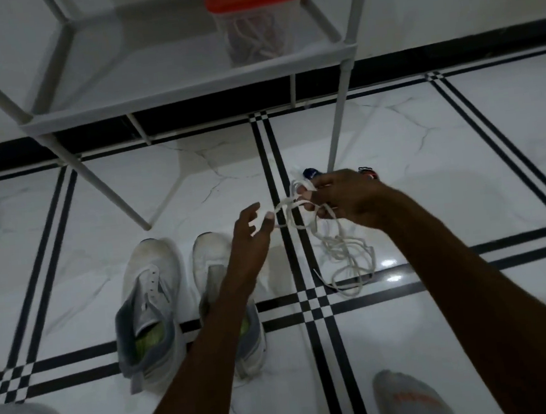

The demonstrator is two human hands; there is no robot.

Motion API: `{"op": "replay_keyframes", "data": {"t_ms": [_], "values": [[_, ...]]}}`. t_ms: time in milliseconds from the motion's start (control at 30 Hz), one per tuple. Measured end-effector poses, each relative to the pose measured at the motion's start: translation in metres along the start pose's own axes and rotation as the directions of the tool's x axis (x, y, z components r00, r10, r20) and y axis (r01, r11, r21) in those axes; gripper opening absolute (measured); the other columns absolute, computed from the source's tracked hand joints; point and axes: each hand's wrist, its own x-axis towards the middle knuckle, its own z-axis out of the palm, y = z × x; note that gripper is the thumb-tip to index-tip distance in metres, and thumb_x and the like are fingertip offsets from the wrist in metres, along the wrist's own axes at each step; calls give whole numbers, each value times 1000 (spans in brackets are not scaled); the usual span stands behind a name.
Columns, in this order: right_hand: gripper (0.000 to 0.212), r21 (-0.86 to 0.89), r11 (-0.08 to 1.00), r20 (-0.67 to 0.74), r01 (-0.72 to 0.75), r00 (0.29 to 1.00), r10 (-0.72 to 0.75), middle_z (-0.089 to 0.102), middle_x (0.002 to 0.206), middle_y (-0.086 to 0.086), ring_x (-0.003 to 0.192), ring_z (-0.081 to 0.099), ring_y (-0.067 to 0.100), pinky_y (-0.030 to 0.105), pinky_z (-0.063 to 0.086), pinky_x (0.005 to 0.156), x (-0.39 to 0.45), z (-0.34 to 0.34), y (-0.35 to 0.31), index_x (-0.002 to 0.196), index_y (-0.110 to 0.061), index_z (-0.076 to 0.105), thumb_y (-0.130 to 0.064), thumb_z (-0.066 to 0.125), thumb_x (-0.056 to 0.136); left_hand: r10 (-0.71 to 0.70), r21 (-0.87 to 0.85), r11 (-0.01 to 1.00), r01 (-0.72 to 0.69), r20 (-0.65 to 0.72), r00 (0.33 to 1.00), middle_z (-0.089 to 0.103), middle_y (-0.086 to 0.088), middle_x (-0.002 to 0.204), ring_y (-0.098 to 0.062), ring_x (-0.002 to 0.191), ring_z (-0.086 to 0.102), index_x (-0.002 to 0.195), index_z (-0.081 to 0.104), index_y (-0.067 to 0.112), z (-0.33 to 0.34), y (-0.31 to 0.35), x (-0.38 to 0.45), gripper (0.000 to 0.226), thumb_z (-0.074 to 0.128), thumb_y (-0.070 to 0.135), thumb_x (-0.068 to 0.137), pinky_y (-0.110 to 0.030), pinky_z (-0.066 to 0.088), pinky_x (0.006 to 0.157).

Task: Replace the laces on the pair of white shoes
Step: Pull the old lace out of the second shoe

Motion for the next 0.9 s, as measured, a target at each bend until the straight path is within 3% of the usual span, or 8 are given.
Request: {"op": "replay_keyframes", "data": {"t_ms": [67, 167, 233, 367, 533, 667, 800, 900], "values": [[16, -66, 998, -5, 10, 1000, -11, 73, 91, 7, 72, 68, 6, 19, 56, 62, -9, -16, -4, 105, -5, 72, -14, 68, 92, -47, -187, 980, 68, 114, 992, 60, 1, 135, -8, 116, 59, 133, 57, 27, 30, 11, -2, 32, 42, 42, 108, -36, 45, 106], [9, -173, 985, -91, 13, 995, -29, 73, 81, 4, 61, 67, 3, 17, 52, 54, -12, -35, 6, 93, -9, 73, -17, 71, 91, -238, -483, 807, 338, 258, 936, 72, -9, 110, -9, 91, 70, 121, 66, 12, 78, 24, -5, 40, 39, 39, 109, -25, 53, 80], [9, -259, 966, -172, -3, 984, -43, 71, 86, 12, 68, 66, 11, 22, 56, 59, -7, -40, 26, 94, -6, 70, -14, 69, 91, -339, -493, 736, 464, 326, 883, 71, -7, 97, -16, 84, 66, 114, 68, 11, 101, 20, -6, 46, 37, 44, 109, -27, 52, 74], [19, -363, 931, -251, -30, 966, -66, 71, 98, 24, 76, 65, 24, 33, 53, 64, 11, -39, 80, 101, 4, 69, -10, 72, 89, -436, -367, 748, 554, 358, 826, 68, -8, 107, -25, 96, 59, 105, 68, 18, 125, 3, -8, 48, 35, 52, 107, -40, 47, 102], [18, -659, 748, -234, -78, 966, -106, 66, 109, 15, 103, 63, 30, 26, 39, 73, 19, -31, 111, 105, -2, 66, -14, 63, 92, -285, -79, 947, 311, 237, 929, 67, -5, 114, -23, 103, 67, 120, 64, 20, 114, -10, -12, 31, 54, 42, 100, -49, 58, 94], [28, -813, 569, -213, -128, 973, -86, 64, 116, 16, 106, 62, 31, 26, 42, 75, 20, -30, 97, 112, 1, 65, -17, 66, 90, -17, 33, 999, 16, 21, 1000, 71, 1, 94, -20, 84, 72, 101, 70, 18, 84, -16, -12, 10, 63, 25, 98, -43, 63, 80], [33, -849, 512, -339, -128, 875, -344, 66, 113, 16, 105, 64, 33, 34, 50, 82, 15, -21, 65, 118, -4, 64, -21, 68, 90, 204, 180, 969, -167, -212, 956, 73, -3, 91, -17, 82, 68, 92, 71, 14, 43, -12, -7, 8, 64, 16, 96, -22, 56, 75], [21, -848, 529, -242, 23, 872, -426, 71, 109, 10, 102, 67, 27, 17, 46, 79, 20, -4, 46, 104, -7, 71, -21, 69, 89, 271, 261, 948, -179, -375, 887, 70, -6, 88, -19, 82, 65, 88, 68, 10, 15, -19, -7, 8, 63, 13, 93, -37, 56, 78]]}}
